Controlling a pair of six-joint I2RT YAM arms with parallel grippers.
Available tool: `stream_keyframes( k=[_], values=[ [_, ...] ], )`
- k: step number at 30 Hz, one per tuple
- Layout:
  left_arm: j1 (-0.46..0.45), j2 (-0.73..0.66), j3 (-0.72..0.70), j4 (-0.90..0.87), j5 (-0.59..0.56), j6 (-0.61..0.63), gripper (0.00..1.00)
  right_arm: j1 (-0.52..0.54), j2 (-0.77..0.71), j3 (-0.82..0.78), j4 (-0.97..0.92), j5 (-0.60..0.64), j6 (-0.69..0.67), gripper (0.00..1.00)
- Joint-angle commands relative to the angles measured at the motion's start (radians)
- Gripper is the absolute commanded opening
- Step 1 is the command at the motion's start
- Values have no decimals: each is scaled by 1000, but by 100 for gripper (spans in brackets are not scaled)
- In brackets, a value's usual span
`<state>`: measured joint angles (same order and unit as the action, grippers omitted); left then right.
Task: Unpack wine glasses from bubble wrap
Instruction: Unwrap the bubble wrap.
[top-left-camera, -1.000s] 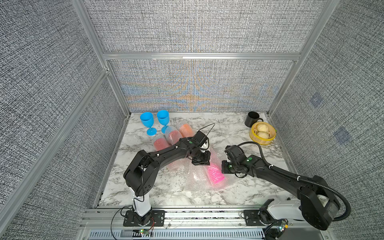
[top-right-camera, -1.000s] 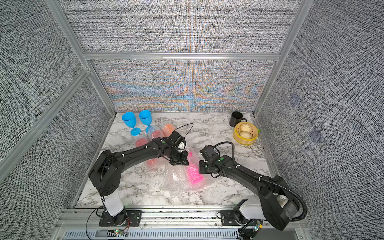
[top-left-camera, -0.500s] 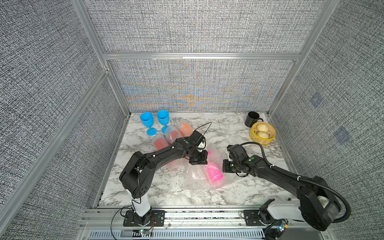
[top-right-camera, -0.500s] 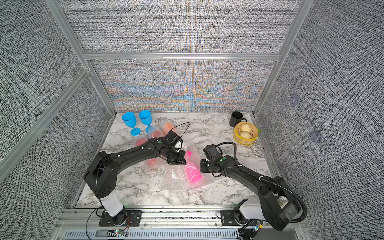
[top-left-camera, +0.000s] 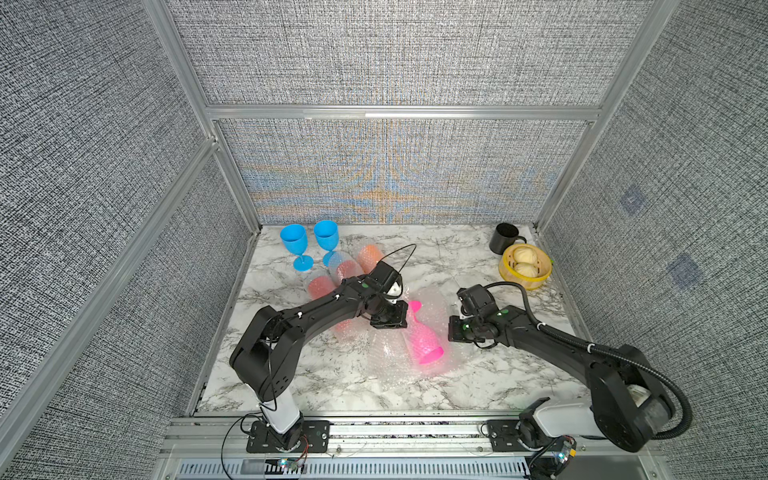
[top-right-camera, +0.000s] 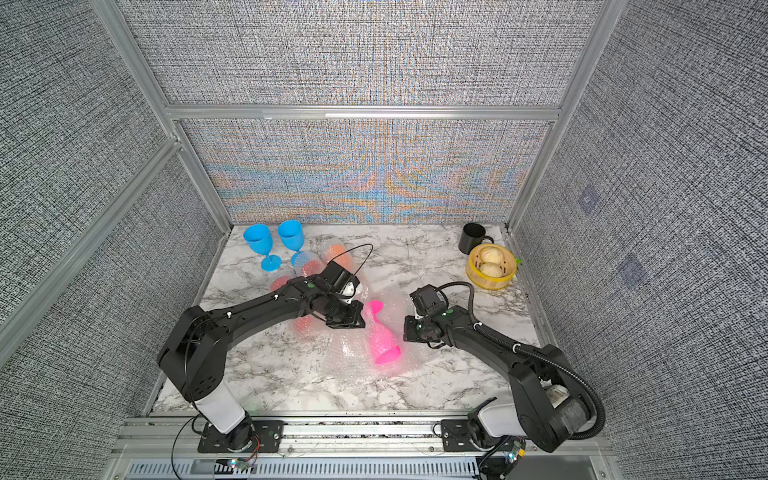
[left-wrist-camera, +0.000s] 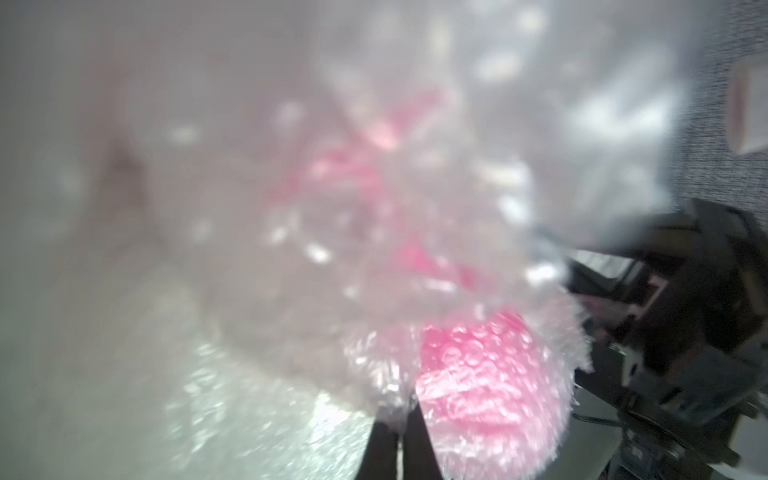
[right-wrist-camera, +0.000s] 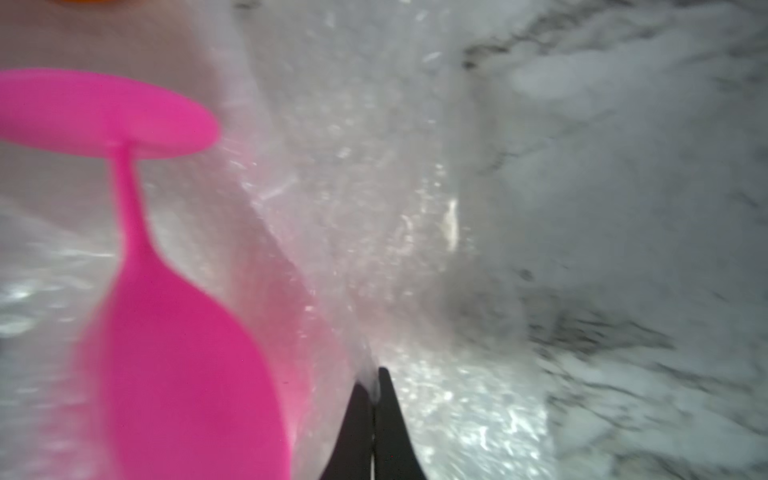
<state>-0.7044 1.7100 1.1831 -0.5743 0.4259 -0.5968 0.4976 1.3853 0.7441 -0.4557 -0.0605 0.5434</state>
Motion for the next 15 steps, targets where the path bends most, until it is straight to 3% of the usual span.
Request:
stream_keyframes(
  k=[1, 11, 13, 15],
  values=[
    [5, -10, -4, -34, -26, 26, 0, -12, 4, -8, -47, 26, -5, 0],
    [15, -28, 13, -56, -20, 39, 0, -22, -19, -4, 18, -77, -7, 0],
    [26, -46, 41, -104, -34, 52, 17, -22, -31, 5, 13, -88, -15, 0],
    [29, -90, 59, -144, -65, 62, 26, -21, -39, 13, 4, -91, -25, 0]
  ],
)
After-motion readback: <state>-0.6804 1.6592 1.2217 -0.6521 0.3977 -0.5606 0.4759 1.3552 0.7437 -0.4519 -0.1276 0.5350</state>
